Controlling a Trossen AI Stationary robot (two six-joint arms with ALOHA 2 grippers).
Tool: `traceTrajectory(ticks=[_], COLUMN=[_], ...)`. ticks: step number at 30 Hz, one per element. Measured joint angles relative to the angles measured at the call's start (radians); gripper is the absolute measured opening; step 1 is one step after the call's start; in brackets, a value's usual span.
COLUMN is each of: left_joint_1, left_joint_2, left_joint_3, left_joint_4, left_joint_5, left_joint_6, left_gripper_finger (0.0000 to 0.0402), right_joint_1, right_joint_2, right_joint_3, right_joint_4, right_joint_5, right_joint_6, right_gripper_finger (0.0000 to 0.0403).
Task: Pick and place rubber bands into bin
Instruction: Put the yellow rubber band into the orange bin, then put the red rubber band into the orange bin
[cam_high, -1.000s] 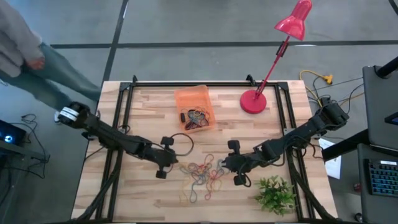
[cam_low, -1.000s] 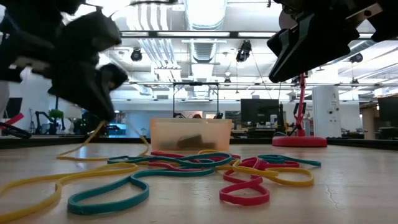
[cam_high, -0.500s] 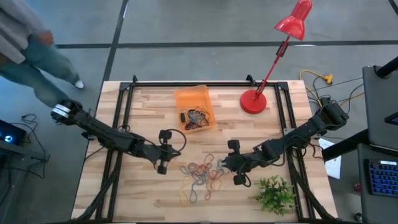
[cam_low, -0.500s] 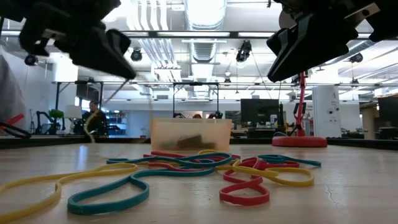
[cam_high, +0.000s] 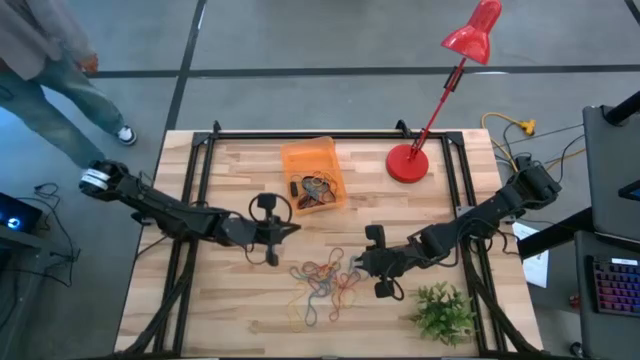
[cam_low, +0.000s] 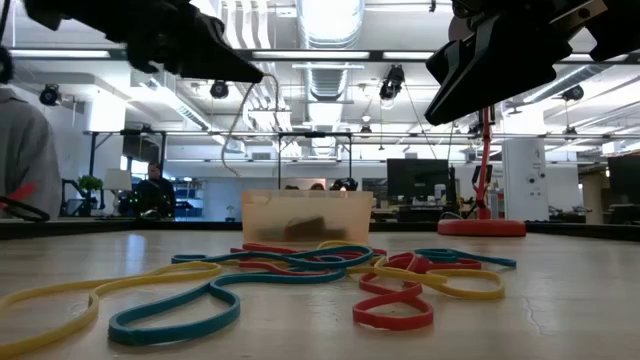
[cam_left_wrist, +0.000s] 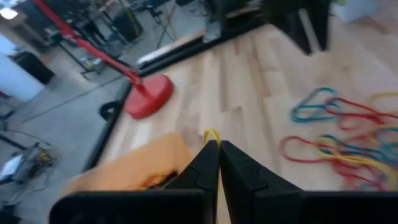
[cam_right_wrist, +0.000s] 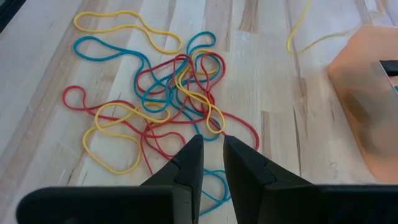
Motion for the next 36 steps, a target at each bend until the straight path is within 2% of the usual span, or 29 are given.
traceTrajectory(ticks=[15, 24, 27, 33, 36], left_joint_1=[0.284, 0.456, 0.495, 0.529, 0.529], left_joint_2=[0.000, 0.001, 0.001, 0.024, 0.062], left_joint_3=[0.084, 0.083, 0.083, 0.078, 0.078], left_joint_4=[0.002, -0.004, -0.003, -0.011, 0.004], left_joint_5=[0.009, 0.185, 0.203, 0.272, 0.314], left_joint_6=[0.163, 0.154, 0.117, 0.105, 0.111], left_gripper_finger=[0.0000, 0.0000, 0.0000, 0.0001, 0.0018], right_joint_1=[0.000, -0.002, -0.002, -0.002, -0.002], right_joint_2=[0.000, 0.000, 0.000, 0.000, -0.001], right_joint_3=[-0.002, -0.008, -0.011, -0.037, -0.053], right_joint_4=[0.019, 0.024, 0.028, 0.086, 0.111], right_joint_5=[0.020, 0.026, 0.026, 0.026, 0.026], right_joint_6=[-0.014, -0.019, -0.013, -0.017, -0.018], right_gripper_finger=[0.0052, 0.0052, 0.0052, 0.0052, 0.0052])
